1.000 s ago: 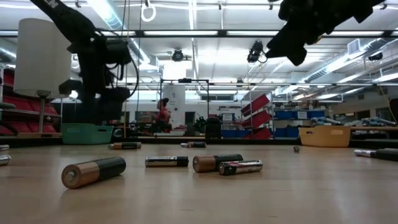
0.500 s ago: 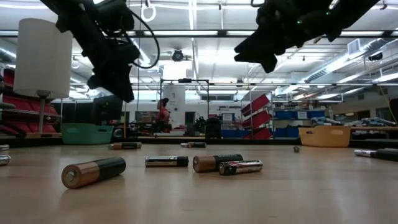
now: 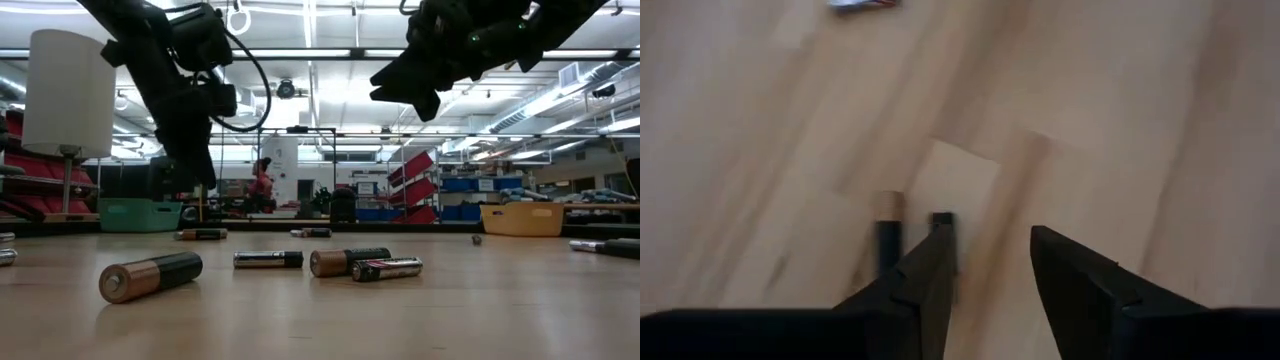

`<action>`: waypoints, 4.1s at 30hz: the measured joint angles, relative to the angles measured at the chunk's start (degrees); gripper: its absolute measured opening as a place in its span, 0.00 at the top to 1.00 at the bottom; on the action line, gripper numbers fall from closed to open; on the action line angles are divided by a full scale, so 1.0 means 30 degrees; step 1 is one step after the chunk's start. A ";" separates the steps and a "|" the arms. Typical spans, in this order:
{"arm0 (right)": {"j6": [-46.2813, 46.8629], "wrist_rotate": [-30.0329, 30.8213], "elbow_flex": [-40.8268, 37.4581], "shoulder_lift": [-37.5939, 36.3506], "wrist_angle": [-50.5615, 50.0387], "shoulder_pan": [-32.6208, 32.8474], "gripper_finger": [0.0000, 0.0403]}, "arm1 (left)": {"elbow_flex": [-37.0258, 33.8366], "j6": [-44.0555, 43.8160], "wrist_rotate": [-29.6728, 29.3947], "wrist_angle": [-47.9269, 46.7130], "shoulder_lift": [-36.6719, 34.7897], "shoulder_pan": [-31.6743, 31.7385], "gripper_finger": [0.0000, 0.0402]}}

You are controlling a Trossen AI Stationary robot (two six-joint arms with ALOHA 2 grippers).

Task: Sort batteries
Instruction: Put the black battery into the blue bin

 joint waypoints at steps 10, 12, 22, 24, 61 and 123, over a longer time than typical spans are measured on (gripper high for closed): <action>0.0303 0.0095 0.0004 0.0000 -0.0016 0.0446 0.62 | -0.0138 0.0448 -0.0012 0.0159 0.1278 0.0080 0.64; 0.0290 0.0093 0.0004 0.0000 -0.0016 0.0619 0.62 | -0.0138 0.0613 -0.0151 0.0440 0.1743 0.0080 0.64; 0.0932 0.0234 0.0004 0.0000 -0.0016 0.1313 0.62 | -0.0138 0.0907 -0.1427 0.1735 0.3391 0.1036 0.64; 0.0933 0.0514 0.0004 0.0000 -0.0016 0.1479 0.62 | -0.0138 0.1078 -0.1407 0.1695 0.3389 0.1331 0.64; 0.1282 0.1100 0.0019 0.0000 0.0100 0.0888 0.62 | 0.0124 0.0786 0.0416 0.2856 0.3622 0.1851 0.88; 0.0772 -0.2957 0.4441 0.7647 0.6553 -0.2626 0.87 | 0.0173 -0.7343 -0.2151 2.0531 0.2302 0.0638 0.68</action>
